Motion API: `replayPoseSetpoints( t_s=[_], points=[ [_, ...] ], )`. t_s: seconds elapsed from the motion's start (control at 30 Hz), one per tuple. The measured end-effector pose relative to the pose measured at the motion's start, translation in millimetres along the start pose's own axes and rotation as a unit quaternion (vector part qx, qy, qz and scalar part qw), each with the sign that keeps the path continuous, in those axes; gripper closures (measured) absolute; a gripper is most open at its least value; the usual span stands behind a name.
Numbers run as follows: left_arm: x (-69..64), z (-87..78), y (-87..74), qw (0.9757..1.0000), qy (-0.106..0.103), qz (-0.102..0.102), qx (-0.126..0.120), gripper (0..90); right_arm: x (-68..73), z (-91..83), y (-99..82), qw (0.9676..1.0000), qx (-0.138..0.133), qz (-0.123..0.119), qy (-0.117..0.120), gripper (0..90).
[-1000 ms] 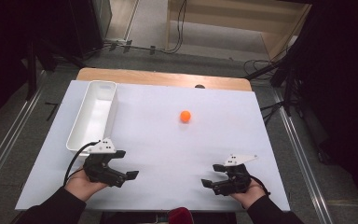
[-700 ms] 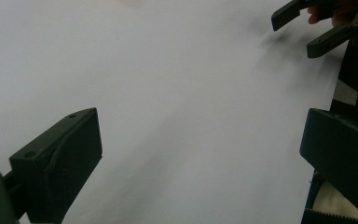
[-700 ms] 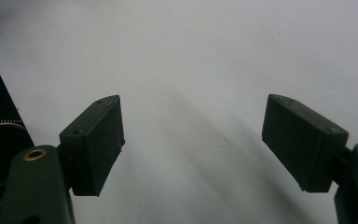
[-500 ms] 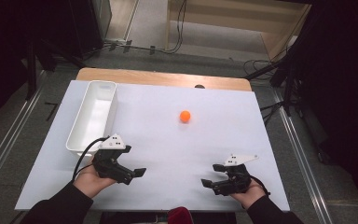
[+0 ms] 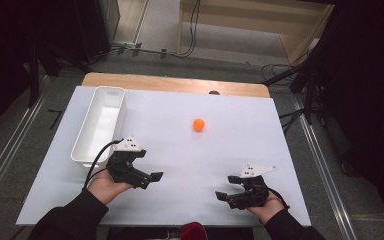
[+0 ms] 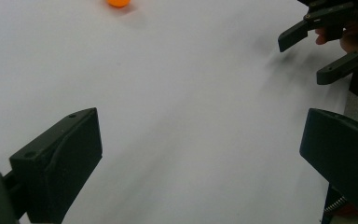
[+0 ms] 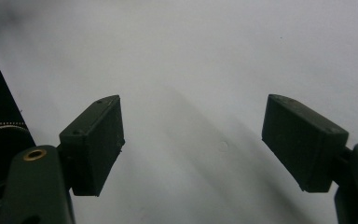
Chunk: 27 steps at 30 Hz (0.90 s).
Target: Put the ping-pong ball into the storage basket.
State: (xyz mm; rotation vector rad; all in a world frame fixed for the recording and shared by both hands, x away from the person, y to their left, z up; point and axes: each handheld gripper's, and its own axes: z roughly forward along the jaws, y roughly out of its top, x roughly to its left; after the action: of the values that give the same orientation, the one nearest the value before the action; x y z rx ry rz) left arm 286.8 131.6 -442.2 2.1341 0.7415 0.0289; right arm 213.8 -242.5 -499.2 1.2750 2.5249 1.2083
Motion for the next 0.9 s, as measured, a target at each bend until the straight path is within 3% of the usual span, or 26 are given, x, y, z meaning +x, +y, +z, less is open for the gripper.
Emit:
replayPoseSetpoints(
  t_s=[0.4,0.5,0.9],
  points=[
    [1.6,10.1,13.1,1.0,0.0,0.005,0.001,0.0,-0.4,0.0,0.6,1.0,-0.001,0.001,0.0,19.5],
    [4.2,14.4,15.8,1.0,-0.003,-0.003,-0.003,0.0,0.0,0.6,0.5,1.0,0.001,-0.002,0.0,19.5],
    [9.9,32.6,25.5,1.0,0.009,0.0,0.0,0.0,-0.1,-0.7,0.9,1.0,-0.003,0.0,0.003,19.5]
  ],
)
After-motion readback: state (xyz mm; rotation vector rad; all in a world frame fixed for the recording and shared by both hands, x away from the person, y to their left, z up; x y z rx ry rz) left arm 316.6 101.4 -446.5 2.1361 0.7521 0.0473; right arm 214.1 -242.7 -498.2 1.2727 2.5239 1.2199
